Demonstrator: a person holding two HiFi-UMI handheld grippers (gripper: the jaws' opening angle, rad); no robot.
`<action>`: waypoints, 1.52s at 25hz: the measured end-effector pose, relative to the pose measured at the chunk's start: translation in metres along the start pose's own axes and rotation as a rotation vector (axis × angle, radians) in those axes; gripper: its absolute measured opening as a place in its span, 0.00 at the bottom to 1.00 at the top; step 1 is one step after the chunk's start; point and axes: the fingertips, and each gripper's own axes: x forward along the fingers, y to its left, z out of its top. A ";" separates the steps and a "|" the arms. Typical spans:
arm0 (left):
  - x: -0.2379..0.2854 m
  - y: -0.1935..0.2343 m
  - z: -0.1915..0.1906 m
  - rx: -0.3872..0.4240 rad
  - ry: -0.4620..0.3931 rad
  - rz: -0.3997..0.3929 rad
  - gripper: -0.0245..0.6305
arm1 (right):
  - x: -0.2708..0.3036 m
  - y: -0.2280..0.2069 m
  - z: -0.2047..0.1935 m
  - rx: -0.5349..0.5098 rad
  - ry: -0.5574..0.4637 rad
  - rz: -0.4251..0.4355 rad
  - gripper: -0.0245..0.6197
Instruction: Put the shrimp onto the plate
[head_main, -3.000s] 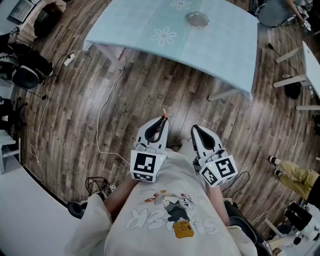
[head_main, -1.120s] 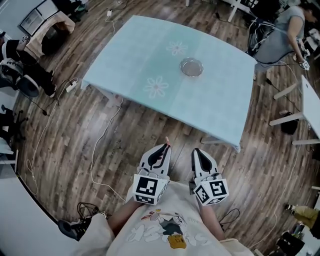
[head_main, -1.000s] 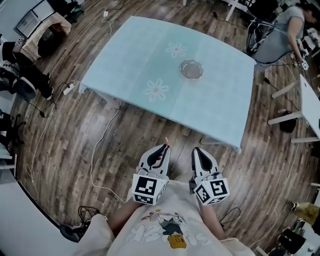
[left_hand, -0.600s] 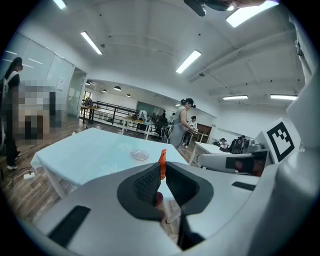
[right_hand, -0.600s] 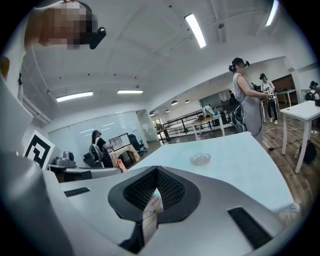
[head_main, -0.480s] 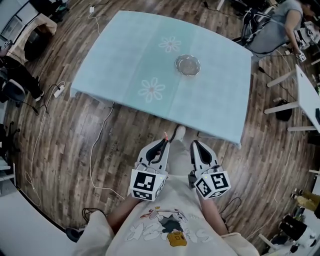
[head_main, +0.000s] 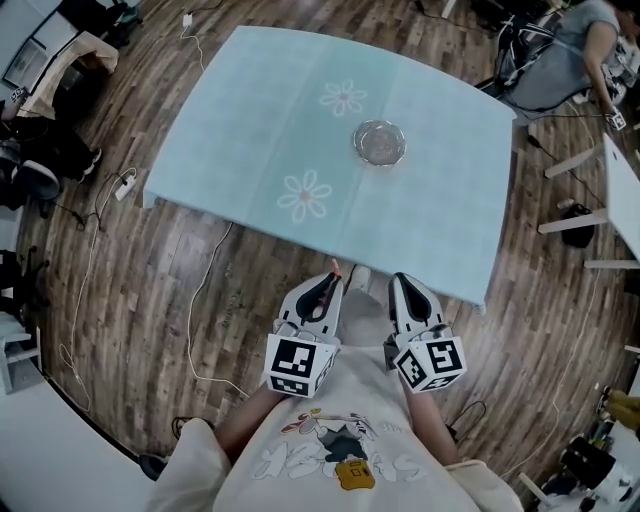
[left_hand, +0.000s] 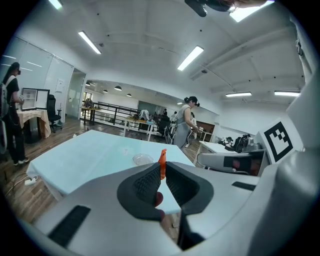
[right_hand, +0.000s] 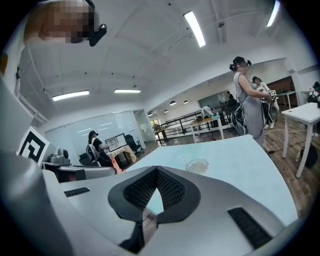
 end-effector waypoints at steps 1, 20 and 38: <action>0.008 0.001 0.004 0.002 0.002 0.003 0.09 | 0.005 -0.006 0.004 0.005 0.001 0.003 0.07; 0.180 0.028 0.061 -0.010 0.032 0.141 0.09 | 0.121 -0.131 0.065 0.006 0.049 0.136 0.07; 0.252 0.038 0.082 0.038 0.040 0.150 0.09 | 0.156 -0.174 0.075 -0.005 0.082 0.167 0.07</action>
